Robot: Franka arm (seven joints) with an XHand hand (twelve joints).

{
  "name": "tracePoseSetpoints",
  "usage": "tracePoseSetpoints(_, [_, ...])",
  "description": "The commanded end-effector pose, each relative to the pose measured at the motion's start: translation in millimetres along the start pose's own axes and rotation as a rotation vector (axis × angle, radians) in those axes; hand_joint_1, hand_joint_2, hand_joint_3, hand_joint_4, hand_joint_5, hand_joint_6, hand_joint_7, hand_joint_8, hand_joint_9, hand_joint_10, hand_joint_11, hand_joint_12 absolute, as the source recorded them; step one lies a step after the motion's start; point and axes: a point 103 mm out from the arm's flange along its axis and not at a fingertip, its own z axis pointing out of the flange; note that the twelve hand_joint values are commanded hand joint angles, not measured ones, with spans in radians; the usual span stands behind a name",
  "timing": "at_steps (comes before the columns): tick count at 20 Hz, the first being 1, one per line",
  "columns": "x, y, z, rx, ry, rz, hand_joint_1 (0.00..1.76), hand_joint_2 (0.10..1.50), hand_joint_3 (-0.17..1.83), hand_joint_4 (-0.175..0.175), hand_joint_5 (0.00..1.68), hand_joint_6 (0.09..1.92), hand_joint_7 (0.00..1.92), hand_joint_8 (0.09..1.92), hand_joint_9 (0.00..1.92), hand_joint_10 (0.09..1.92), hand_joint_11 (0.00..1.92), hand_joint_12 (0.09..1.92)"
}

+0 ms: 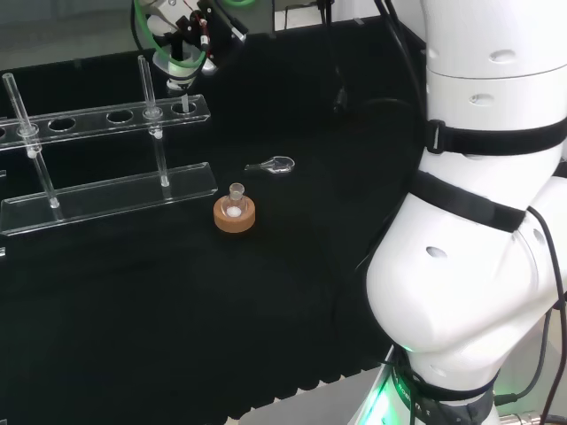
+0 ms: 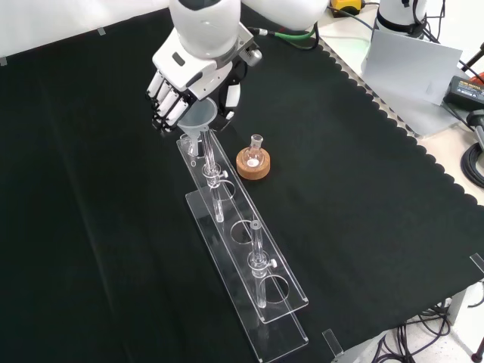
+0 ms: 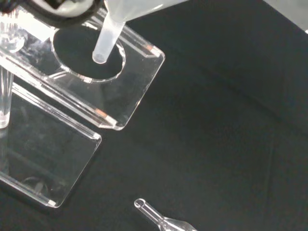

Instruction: Put the funnel back on the funnel stand.

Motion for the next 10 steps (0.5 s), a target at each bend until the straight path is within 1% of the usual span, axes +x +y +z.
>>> tracePoseSetpoints(1, [5.0, 2.1, 10.2, 0.028, 0.0, -0.003, 0.98, 0.8, 0.63, 0.035, 0.8, 0.73, 0.58, 0.62, 1.0, 0.33, 0.73, 1.14])
tracePoseSetpoints(3, [4.4, 1.7, 10.6, 0.028, 0.008, -0.004, 0.98, 0.8, 0.63, 0.035, 0.8, 0.73, 0.58, 0.62, 1.0, 0.33, 0.73, 1.14])
tracePoseSetpoints(6, [4.4, 3.2, 13.2, 0.044, 0.008, -0.001, 0.98, 0.8, 0.63, 0.035, 0.8, 0.73, 0.58, 0.62, 1.0, 0.33, 0.73, 1.14])
tracePoseSetpoints(10, [6.4, 11.1, 28.0, 0.065, 0.024, -0.008, 0.97, 0.8, 0.63, 0.028, 0.78, 0.73, 0.57, 0.61, 0.99, 0.32, 0.73, 1.14])
